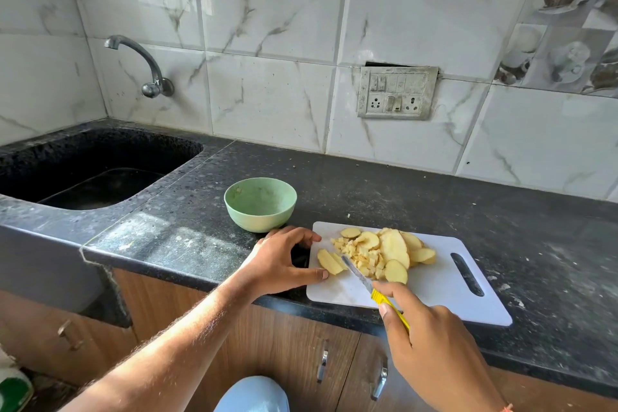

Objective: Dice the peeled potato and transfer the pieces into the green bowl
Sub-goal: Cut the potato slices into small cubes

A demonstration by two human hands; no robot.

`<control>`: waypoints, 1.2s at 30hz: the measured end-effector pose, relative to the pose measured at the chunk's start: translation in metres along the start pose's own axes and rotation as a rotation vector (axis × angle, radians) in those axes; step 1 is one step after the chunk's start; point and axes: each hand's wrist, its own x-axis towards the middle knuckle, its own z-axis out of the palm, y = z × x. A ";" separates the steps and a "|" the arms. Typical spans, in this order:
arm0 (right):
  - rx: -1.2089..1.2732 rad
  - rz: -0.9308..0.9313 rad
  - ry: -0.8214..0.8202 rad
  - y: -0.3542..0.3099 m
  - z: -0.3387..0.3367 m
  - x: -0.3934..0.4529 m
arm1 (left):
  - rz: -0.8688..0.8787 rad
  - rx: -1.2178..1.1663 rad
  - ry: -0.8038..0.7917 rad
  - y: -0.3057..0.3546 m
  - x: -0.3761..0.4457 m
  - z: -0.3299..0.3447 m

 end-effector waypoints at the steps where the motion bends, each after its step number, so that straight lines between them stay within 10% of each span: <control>1: 0.035 -0.001 0.017 0.000 0.001 0.003 | 0.026 0.055 -0.009 0.003 -0.001 0.000; 11: 0.785 0.096 0.053 0.030 0.024 0.040 | 0.196 0.177 -0.173 0.013 0.005 0.000; 36: 0.773 0.091 0.055 0.038 0.040 0.040 | 0.196 0.123 -0.050 0.001 0.010 0.008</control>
